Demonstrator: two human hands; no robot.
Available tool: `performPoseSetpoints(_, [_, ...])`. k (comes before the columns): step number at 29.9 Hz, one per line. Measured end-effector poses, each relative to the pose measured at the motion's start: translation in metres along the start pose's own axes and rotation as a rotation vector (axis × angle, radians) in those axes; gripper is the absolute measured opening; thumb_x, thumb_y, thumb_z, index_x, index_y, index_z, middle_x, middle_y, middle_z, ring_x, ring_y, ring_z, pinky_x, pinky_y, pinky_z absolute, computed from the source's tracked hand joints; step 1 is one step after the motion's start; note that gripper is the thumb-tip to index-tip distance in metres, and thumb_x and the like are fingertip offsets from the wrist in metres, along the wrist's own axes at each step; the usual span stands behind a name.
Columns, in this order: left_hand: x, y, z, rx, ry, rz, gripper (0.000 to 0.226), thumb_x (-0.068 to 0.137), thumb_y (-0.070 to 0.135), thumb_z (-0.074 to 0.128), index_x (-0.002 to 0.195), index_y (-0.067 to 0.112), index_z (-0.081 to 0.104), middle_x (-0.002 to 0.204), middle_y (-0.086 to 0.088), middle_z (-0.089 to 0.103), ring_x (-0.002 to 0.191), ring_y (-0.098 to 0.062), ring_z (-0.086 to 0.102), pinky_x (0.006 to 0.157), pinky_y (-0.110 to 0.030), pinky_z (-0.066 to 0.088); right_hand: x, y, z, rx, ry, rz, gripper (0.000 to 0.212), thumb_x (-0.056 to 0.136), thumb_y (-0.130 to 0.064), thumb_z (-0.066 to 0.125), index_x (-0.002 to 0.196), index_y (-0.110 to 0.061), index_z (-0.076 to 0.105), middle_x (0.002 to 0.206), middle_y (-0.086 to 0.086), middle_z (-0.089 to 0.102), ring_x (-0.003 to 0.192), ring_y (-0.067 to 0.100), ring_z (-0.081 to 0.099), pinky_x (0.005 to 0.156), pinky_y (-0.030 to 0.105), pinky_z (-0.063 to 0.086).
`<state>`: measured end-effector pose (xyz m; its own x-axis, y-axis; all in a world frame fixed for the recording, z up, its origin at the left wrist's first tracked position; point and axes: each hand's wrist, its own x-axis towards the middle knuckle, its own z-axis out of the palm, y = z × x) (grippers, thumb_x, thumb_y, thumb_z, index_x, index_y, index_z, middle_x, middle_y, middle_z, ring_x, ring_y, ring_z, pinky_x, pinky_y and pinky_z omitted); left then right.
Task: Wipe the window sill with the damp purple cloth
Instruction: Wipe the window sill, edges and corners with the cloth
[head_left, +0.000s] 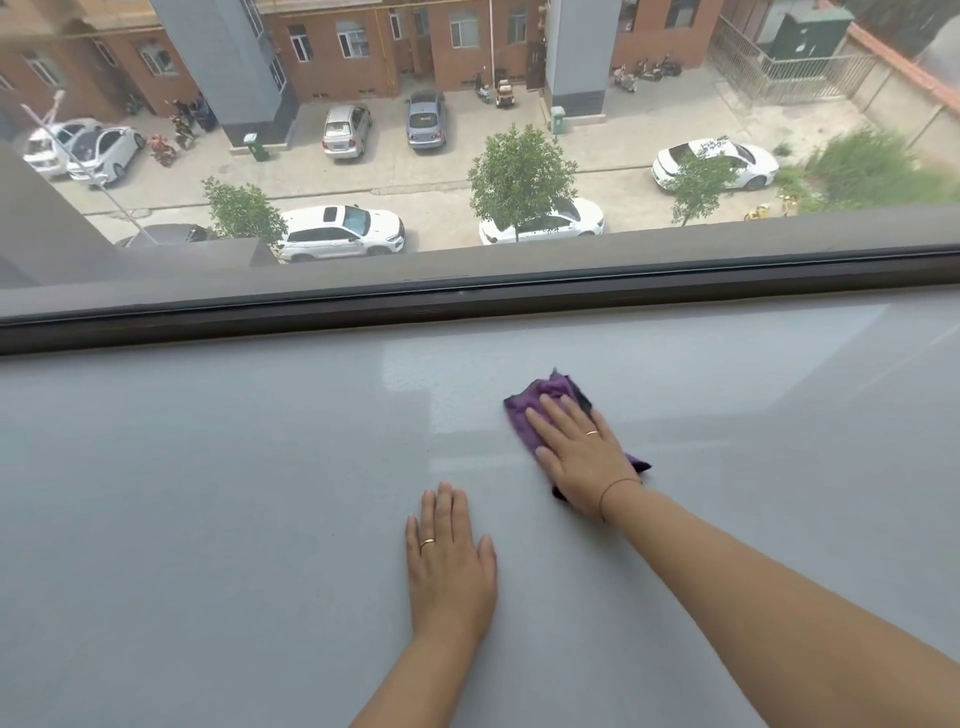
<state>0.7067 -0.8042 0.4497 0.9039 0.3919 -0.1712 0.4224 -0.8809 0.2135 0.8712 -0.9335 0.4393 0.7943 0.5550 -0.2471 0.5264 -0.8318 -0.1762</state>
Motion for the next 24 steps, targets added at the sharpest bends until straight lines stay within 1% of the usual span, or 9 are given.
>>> performPoseSetpoints(2, [0.004, 0.000, 0.004, -0.002, -0.031, -0.001, 0.065, 0.093, 0.031, 0.045, 0.149, 0.009, 0.020, 0.158, -0.006, 0.015, 0.147, -0.024, 0.009, 0.117, -0.039, -0.002, 0.009, 0.021, -0.008, 0.028, 0.012, 0.200, 0.054, 0.100, -0.042, 0.016, 0.150, -0.034, -0.002, 0.160, -0.008, -0.011, 0.146, 0.012, -0.012, 0.119, 0.039, -0.007])
performPoseSetpoints(4, [0.010, 0.001, 0.006, -0.015, -0.002, 0.024, 0.065, 0.095, 0.026, 0.034, 0.151, 0.014, 0.005, 0.160, -0.001, -0.003, 0.147, -0.019, -0.008, 0.113, -0.035, -0.017, 0.016, 0.014, -0.008, 0.078, 0.029, 0.342, 0.055, 0.100, -0.041, 0.017, 0.150, -0.032, -0.002, 0.160, -0.006, -0.012, 0.147, 0.016, -0.012, 0.119, 0.042, -0.008])
performPoseSetpoints(6, [0.018, 0.006, 0.002, -0.046, 0.045, 0.032, 0.063, 0.093, 0.020, 0.036, 0.150, 0.013, 0.009, 0.159, -0.002, 0.001, 0.147, -0.021, -0.005, 0.113, -0.038, -0.016, 0.023, -0.016, -0.002, 0.106, 0.039, 0.337, 0.055, 0.100, -0.041, 0.018, 0.150, -0.031, -0.002, 0.159, -0.005, -0.013, 0.146, 0.019, -0.014, 0.116, 0.044, -0.011])
performPoseSetpoints(10, [0.035, 0.016, -0.003, -0.054, 0.058, 0.012, 0.061, 0.099, 0.033, 0.030, 0.151, 0.014, 0.003, 0.160, -0.002, -0.003, 0.147, -0.020, -0.008, 0.116, -0.036, -0.012, 0.027, -0.062, 0.008, 0.068, -0.064, -0.124, 0.053, 0.100, -0.042, 0.018, 0.150, -0.034, 0.003, 0.160, -0.007, -0.009, 0.146, 0.016, -0.014, 0.116, 0.040, -0.014])
performPoseSetpoints(12, [0.041, 0.016, -0.002, -0.036, 0.019, 0.008, 0.064, 0.099, 0.042, 0.026, 0.151, 0.014, -0.001, 0.160, -0.002, -0.007, 0.146, -0.019, -0.010, 0.117, -0.035, -0.011, 0.033, -0.044, 0.002, 0.020, -0.078, -0.219, 0.052, 0.101, -0.043, 0.017, 0.150, -0.036, 0.004, 0.160, -0.010, -0.007, 0.146, 0.013, -0.012, 0.117, 0.038, -0.012])
performPoseSetpoints(14, [0.044, 0.014, -0.002, -0.011, -0.025, 0.012, 0.067, 0.099, 0.046, 0.023, 0.150, 0.015, -0.005, 0.159, -0.001, -0.011, 0.146, -0.018, -0.013, 0.117, -0.035, -0.011, 0.042, -0.013, -0.005, -0.008, -0.041, -0.154, 0.053, 0.100, -0.045, 0.016, 0.150, -0.036, 0.001, 0.160, -0.010, -0.008, 0.146, 0.011, -0.011, 0.118, 0.037, -0.010])
performPoseSetpoints(17, [0.045, 0.011, -0.001, 0.028, -0.070, 0.021, 0.068, 0.098, 0.049, 0.020, 0.150, 0.015, -0.009, 0.159, 0.000, -0.016, 0.145, -0.017, -0.016, 0.117, -0.036, -0.011, 0.054, 0.032, -0.021, 0.013, -0.014, 0.109, 0.053, 0.100, -0.044, 0.014, 0.150, -0.034, -0.002, 0.160, -0.008, -0.010, 0.147, 0.013, -0.011, 0.118, 0.038, -0.008])
performPoseSetpoints(21, [0.046, 0.009, -0.001, 0.020, -0.059, 0.014, 0.069, 0.097, 0.051, 0.021, 0.150, 0.016, -0.005, 0.159, 0.001, -0.013, 0.145, -0.016, -0.015, 0.117, -0.037, -0.011, 0.064, 0.015, -0.023, 0.089, 0.003, 0.328, 0.054, 0.101, -0.039, 0.016, 0.151, -0.031, -0.002, 0.160, -0.007, -0.012, 0.147, 0.018, -0.011, 0.118, 0.044, -0.008])
performPoseSetpoints(24, [0.051, 0.015, -0.001, 0.014, -0.038, 0.003, 0.071, 0.096, 0.052, 0.023, 0.150, 0.017, -0.006, 0.159, 0.001, -0.014, 0.145, -0.017, -0.017, 0.116, -0.039, -0.013, 0.070, -0.040, -0.013, 0.093, -0.023, 0.095, 0.052, 0.101, -0.038, 0.018, 0.151, -0.032, 0.003, 0.160, -0.007, -0.009, 0.147, 0.020, -0.011, 0.116, 0.046, -0.010])
